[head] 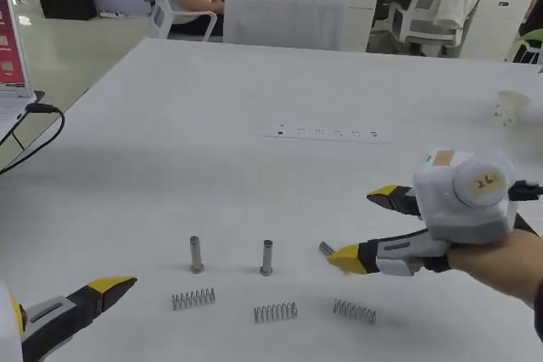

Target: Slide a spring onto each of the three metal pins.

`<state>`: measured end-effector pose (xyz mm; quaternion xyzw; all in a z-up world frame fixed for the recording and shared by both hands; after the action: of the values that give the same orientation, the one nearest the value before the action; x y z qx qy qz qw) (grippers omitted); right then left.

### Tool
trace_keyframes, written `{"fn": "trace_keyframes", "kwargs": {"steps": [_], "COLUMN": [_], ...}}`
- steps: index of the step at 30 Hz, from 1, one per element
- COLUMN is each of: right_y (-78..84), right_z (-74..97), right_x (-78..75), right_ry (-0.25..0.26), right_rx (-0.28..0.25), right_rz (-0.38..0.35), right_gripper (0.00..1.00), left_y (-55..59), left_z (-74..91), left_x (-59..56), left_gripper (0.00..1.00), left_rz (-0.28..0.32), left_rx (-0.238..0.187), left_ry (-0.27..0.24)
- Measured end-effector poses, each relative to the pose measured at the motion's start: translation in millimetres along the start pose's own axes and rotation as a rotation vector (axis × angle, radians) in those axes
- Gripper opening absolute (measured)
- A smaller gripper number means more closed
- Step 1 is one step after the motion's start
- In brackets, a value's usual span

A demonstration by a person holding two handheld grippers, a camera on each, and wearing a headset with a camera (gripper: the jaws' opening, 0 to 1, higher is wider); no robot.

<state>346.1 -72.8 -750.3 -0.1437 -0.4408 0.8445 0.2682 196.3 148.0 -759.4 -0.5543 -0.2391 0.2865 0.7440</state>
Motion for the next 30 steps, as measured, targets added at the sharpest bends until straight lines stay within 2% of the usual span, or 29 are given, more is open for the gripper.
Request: {"fn": "trace_keyframes", "kwargs": {"steps": [12,30], "right_y": [6.2,20.6], "right_z": [-23.1,-47.9], "right_x": [-7.8,-6.9], "right_ry": [0.019,0.036], "right_rx": [0.064,0.189], "right_rz": [-0.013,-0.076], "right_gripper": [0.57,0.28], "left_y": [-0.5,0.1], "left_z": [0.2,2.4], "left_x": [0.4,2.0], "left_gripper": [0.83,0.82], "left_rz": [-0.004,0.009], "left_rx": [0.005,-0.002], "left_ry": [-0.003,-0.012]}}
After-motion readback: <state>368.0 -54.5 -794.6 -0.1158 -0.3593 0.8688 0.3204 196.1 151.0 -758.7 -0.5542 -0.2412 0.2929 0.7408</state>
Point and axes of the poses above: the centre of the closed fingertips' face, and the gripper's own axes: z roughly backward along the fingers, x roughly to its left, y roughly out of its underside, the point moved 4 cm from there along z, roughly backward along the fingers, and after that the axes turned 10 degrees about -z, right-handed, at the moved point
